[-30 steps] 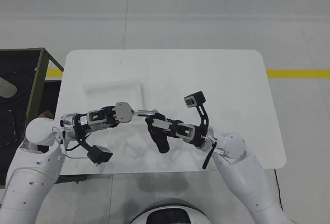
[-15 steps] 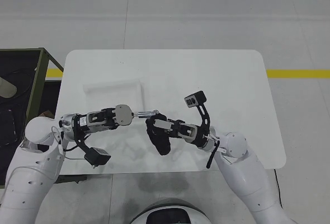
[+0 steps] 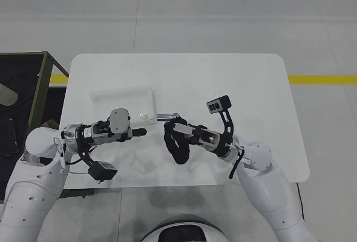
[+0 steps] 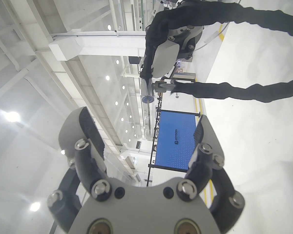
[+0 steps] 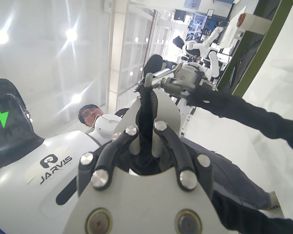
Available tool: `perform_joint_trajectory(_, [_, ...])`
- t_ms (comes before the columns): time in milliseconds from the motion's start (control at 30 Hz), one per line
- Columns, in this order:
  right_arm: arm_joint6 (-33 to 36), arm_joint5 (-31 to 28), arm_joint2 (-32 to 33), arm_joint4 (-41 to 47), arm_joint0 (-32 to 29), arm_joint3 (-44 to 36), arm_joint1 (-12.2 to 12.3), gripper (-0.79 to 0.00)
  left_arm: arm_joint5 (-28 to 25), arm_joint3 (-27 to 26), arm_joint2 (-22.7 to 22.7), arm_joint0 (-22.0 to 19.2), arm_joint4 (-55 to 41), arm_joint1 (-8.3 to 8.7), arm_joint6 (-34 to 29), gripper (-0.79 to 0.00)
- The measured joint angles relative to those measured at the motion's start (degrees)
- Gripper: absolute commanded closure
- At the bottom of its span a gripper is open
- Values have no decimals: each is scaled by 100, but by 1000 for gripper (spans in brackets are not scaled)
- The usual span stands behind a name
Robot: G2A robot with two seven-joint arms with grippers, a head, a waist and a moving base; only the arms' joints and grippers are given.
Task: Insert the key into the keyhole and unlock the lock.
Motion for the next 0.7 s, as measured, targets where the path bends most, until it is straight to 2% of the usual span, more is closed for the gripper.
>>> perform_joint_trajectory(67, [27,6,96,104,-31,-41,16,0,-26,-19,-17,26,14,2,-46,-785])
perform_joint_trajectory(167, [91,-15,234,173,-61,-80,43,0,-663,-14,-161,21,-141,46,-76,-785])
perform_joint_trajectory(267, [130,-31,312,245,-116,-131,61,0,-1804,237,-321,-171,-765,102,355,-785])
perform_joint_trajectory(300, [142,-34,325,248,-136,-149,66,0,-2337,371,-339,-271,-1057,119,470,-785])
perform_joint_trajectory(400, [142,-41,329,179,-174,-199,76,0,-3421,562,-99,-478,-1896,172,436,-785])
perform_joint_trajectory(600, [164,-5,283,104,-191,-284,81,0,-4531,559,542,-674,-3915,382,-909,-785])
perform_joint_trajectory(700, [164,-5,284,104,-190,-283,81,0,-4477,555,534,-672,-3887,382,-856,-785])
